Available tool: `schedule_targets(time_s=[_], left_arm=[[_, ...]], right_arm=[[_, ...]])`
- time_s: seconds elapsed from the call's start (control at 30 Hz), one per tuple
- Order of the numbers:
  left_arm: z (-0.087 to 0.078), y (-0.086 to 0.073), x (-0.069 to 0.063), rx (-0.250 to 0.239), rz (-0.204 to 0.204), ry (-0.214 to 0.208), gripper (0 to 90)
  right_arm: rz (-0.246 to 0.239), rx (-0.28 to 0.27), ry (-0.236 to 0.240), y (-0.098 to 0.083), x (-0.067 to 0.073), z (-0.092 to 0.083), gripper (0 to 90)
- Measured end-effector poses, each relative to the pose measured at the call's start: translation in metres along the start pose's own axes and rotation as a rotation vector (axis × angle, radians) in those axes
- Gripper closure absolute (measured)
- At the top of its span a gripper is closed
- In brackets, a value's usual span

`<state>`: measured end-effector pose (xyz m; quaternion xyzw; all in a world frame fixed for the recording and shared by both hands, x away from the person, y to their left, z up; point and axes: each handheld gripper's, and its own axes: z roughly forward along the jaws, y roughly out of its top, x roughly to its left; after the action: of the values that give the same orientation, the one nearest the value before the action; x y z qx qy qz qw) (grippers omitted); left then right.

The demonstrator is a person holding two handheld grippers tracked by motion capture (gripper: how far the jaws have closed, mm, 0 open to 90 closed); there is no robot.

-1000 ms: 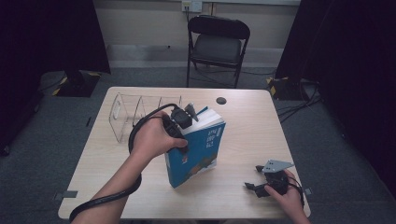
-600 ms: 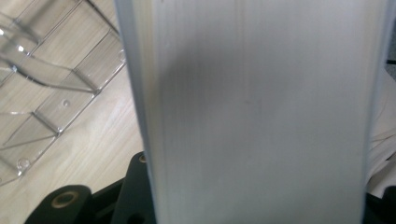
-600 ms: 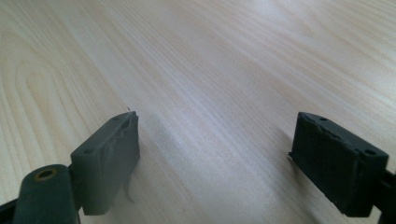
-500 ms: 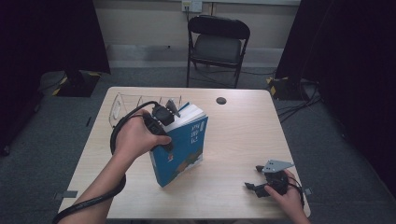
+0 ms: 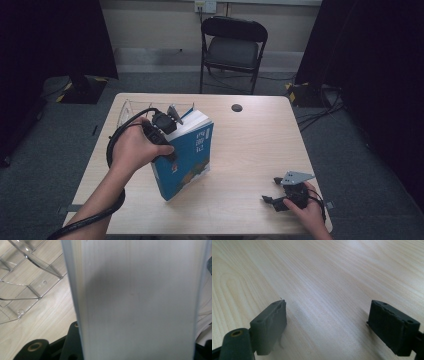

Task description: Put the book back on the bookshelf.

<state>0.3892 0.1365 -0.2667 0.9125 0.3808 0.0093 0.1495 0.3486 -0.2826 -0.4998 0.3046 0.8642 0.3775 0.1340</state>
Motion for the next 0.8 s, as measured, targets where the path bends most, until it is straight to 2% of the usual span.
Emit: schedule_targets(time_s=[0.37,0.5,0.67,0.7,0.8], left_arm=[[-0.005,-0.011,0.007,0.009,-0.024,0.006,62.0],[-0.006,-0.017,0.011,0.000,-0.049,-0.001,62.0],[-0.008,-0.021,0.015,-0.008,-0.075,0.008,62.0],[-0.009,-0.022,0.015,-0.004,-0.066,0.017,62.0],[-0.010,-0.025,0.017,-0.004,-0.078,0.021,62.0]], right_arm=[[0.001,0.000,0.001,0.000,0.000,0.000,14.6],[0.001,-0.002,-0.002,0.000,0.000,0.000,14.6],[-0.003,-0.002,0.002,0.000,0.000,0.000,14.6],[-0.003,-0.002,0.002,0.000,0.000,0.000,14.6],[-0.003,-0.002,0.002,0.000,0.000,0.000,14.6]])
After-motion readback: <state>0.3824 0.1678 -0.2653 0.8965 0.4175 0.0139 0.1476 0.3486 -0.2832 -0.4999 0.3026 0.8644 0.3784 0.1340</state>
